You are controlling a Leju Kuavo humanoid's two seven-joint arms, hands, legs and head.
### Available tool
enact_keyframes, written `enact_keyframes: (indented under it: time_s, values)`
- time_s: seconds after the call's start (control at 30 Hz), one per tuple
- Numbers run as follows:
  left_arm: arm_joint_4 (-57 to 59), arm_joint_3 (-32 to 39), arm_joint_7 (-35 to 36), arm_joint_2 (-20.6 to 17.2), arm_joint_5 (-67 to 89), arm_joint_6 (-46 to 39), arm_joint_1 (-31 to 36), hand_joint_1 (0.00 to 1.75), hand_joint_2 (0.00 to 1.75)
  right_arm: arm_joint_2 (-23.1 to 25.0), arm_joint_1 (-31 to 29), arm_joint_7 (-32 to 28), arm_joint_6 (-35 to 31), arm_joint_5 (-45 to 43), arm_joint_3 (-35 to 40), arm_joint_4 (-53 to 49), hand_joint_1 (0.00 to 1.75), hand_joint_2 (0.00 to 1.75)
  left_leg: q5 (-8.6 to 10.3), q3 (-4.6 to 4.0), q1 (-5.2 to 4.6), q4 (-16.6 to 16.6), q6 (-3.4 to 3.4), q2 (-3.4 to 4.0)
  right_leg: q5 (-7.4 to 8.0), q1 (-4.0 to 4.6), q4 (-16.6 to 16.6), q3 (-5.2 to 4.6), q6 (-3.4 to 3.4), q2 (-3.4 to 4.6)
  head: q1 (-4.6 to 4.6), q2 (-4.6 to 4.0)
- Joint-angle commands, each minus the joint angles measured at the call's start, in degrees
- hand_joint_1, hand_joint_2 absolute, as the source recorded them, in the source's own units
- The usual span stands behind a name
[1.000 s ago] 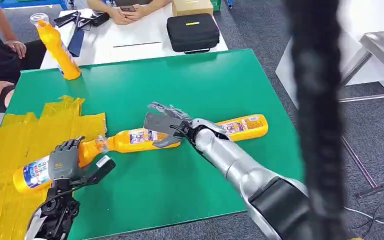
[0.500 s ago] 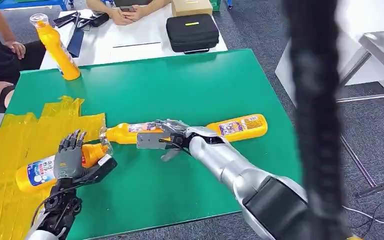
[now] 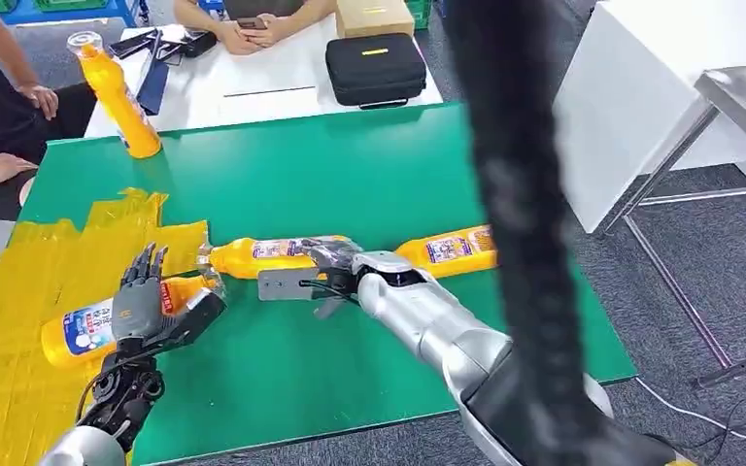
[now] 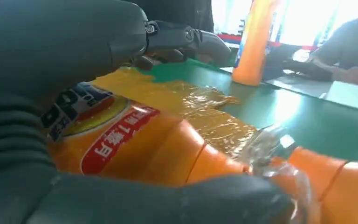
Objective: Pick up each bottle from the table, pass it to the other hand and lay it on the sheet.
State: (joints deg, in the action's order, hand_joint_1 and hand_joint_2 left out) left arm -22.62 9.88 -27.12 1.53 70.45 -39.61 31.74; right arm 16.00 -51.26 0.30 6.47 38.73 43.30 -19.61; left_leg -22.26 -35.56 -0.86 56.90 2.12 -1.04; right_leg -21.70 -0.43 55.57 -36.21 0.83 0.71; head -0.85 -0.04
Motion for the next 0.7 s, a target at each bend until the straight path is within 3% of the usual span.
enact_keyframes:
  time_s: [0.03, 0.2, 0.37, 0.43, 0.5, 0.57, 0.7]
  values:
    - [4.40, 3.82, -9.39, 4.45, -7.90, 4.14, 1.90, 0.00, 0.00, 0.60, -2.11, 2.73, -1.79, 0.77, 2.58, 5.44, 0.00, 1.75, -0.04, 0.11, 0.05, 0.03, -0.16, -0.14, -0.09, 0.05, -0.01, 0.19, 0.01, -0.26, 0.02, 0.00]
    - [0.96, 1.10, -12.88, 5.55, -15.18, 6.58, 1.02, 0.00, 0.00, -0.11, -1.49, 3.98, -2.53, 1.80, 2.92, 5.92, 0.00, 1.75, -0.02, 0.10, 0.06, 0.03, -0.16, -0.17, -0.07, 0.06, -0.02, 0.20, 0.02, -0.24, 0.00, 0.00]
    - [-7.00, -15.33, -12.88, 3.98, -32.52, 8.36, -2.70, 0.00, 0.00, -1.32, -0.39, 6.44, -7.56, 3.51, 2.49, 5.89, 0.00, 1.75, -0.02, 0.16, 0.06, -0.02, -0.16, -0.17, -0.07, 0.06, -0.07, 0.24, 0.00, -0.23, 0.04, 0.00]
    - [-7.39, -18.03, -12.88, 3.50, -34.90, 6.89, -3.18, 0.00, 0.00, -1.50, -1.22, 1.32, -13.87, 1.65, -0.19, 4.58, 0.00, 1.75, -0.17, 0.28, 0.16, 0.06, -0.32, -0.12, -0.19, 0.17, -0.06, 0.41, -0.02, -0.30, 0.00, 0.00]
    - [-8.08, -20.61, -12.88, 2.27, -39.68, 5.63, -4.13, 0.00, 0.00, -1.27, -3.66, -9.16, -24.15, -2.22, -5.50, 1.41, 0.00, 1.75, -0.06, 0.04, 0.06, 0.07, -0.19, -0.08, -0.06, 0.06, 0.02, 0.09, -0.01, -0.16, -0.02, 0.00]
    - [-9.56, -21.25, -12.88, 1.09, -43.19, 5.26, -5.22, 0.00, 0.00, -1.94, -5.40, -14.93, -27.99, -5.22, -9.00, -3.41, 0.00, 1.75, -0.16, -0.04, 0.09, 0.21, -0.26, 0.01, -0.14, 0.08, 0.14, 0.03, -0.01, -0.13, 0.07, 0.00]
    - [-12.81, -22.44, -12.88, -1.69, -49.07, 4.76, -7.33, 0.00, 0.00, -6.38, -5.63, -18.08, -25.92, -9.42, -11.91, -17.80, 0.00, 1.75, -0.27, -0.24, 0.11, 0.31, -0.26, 0.39, -0.06, 0.09, 0.25, -0.26, -0.12, 0.17, 0.00, 0.00]
